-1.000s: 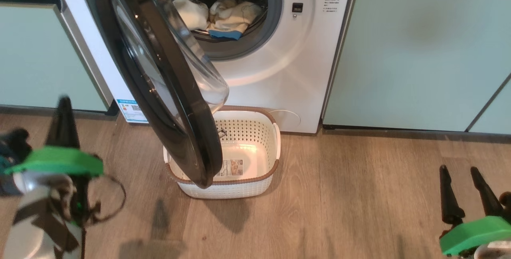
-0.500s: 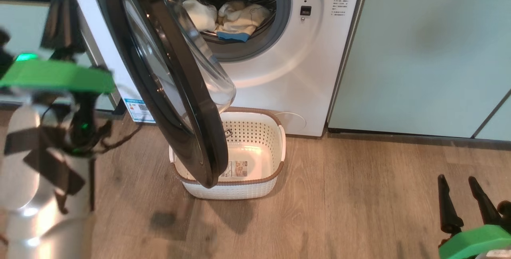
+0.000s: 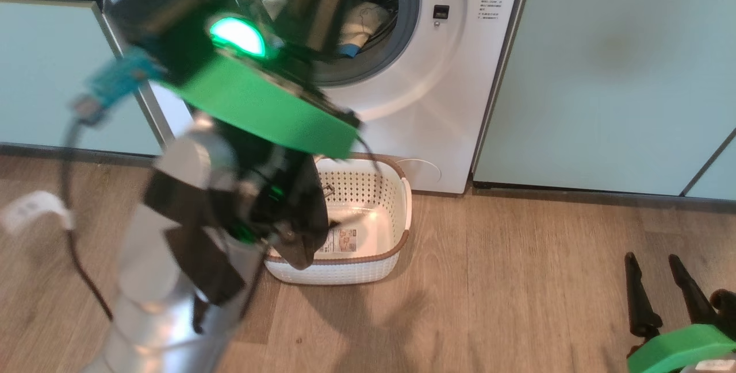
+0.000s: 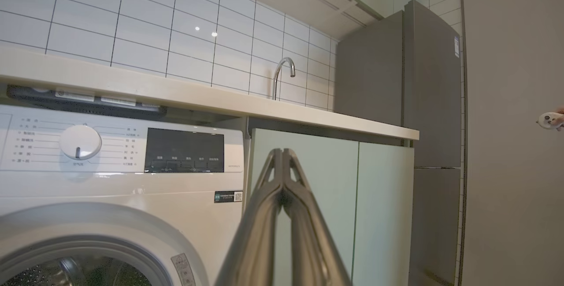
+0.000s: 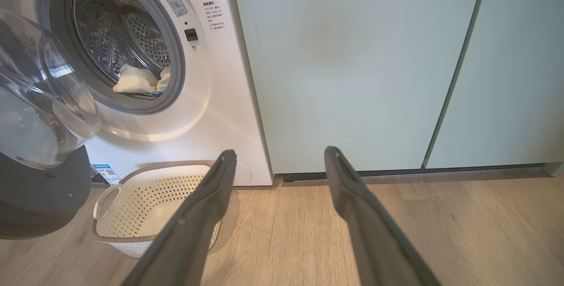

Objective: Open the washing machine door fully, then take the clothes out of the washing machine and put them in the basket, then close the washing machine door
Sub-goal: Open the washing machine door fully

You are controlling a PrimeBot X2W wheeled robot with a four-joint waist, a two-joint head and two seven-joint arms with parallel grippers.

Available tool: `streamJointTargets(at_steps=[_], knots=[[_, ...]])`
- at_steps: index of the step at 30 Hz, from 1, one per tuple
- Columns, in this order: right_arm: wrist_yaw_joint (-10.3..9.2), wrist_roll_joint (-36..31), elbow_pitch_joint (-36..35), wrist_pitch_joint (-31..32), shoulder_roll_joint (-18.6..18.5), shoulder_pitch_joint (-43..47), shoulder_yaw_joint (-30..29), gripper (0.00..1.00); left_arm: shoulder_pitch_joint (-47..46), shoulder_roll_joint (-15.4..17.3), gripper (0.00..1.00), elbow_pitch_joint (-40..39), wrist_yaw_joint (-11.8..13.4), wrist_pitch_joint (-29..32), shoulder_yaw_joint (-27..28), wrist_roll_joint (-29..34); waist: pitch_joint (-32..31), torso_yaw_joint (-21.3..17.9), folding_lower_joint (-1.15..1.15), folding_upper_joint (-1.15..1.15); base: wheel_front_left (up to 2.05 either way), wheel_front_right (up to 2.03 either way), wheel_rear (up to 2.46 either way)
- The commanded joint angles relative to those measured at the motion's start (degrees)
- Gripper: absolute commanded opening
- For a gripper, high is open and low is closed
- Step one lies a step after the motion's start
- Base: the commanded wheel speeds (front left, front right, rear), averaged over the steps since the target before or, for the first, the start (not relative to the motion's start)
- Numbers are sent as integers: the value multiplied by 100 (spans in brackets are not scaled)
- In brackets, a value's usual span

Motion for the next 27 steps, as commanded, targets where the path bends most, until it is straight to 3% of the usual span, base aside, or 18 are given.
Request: streamJointTargets(at_steps=[1, 14, 27], knots=[[20, 26, -159, -55, -114, -205, 115, 100, -211, 89, 0, -197, 46, 46, 52, -12, 4, -2, 0, 0, 0, 0, 0], [20, 39, -161, -55, -149, -261, 114, 100, 276, 49, 0, -1, 613, -161, -2116, -65, 90, -18, 0, 0, 0, 0, 0], [20, 57, -171, -55, -175, -330, 142, 100, 615, 48, 0, 1084, 867, -755, -3132, 573, 212, -14, 0, 0, 0, 0, 0]])
